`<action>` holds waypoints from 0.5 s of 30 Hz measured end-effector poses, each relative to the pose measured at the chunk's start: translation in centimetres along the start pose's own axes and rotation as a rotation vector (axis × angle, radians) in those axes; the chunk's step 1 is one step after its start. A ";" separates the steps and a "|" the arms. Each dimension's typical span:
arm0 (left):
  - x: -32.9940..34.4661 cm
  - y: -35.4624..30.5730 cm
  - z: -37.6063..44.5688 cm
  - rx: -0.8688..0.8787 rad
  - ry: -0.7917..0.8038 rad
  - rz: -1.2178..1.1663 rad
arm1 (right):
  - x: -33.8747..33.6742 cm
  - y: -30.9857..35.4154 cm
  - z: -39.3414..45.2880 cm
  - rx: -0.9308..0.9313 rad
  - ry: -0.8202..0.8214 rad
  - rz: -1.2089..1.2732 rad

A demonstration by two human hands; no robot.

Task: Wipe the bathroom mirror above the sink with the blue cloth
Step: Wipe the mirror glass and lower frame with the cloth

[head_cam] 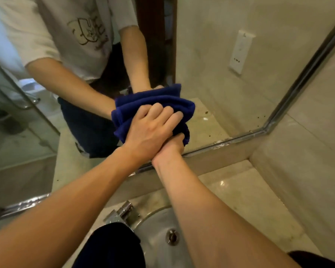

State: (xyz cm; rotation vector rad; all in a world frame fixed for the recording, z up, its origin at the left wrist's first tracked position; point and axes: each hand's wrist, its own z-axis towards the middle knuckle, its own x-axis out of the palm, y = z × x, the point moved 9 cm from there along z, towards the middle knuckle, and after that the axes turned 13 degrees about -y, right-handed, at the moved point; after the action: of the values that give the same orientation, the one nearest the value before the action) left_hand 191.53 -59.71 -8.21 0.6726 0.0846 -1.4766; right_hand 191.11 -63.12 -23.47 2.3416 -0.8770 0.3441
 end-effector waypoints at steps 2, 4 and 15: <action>-2.2 3.0 -2.7 -0.038 0.028 -0.016 | 1.2 -4.8 -2.3 0.173 0.049 0.009; -5.4 5.9 -6.3 -0.067 -0.003 0.008 | 1.1 -8.6 -4.5 0.130 0.036 -0.085; -5.2 6.1 -5.3 -0.337 -0.002 -0.041 | 0.2 -1.7 -3.8 -0.117 0.059 -0.216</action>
State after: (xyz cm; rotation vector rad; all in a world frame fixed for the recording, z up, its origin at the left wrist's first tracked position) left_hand 198.37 -52.94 -8.02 0.3977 0.3397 -1.4582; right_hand 192.26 -59.84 -21.14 2.2784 -0.5930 0.2625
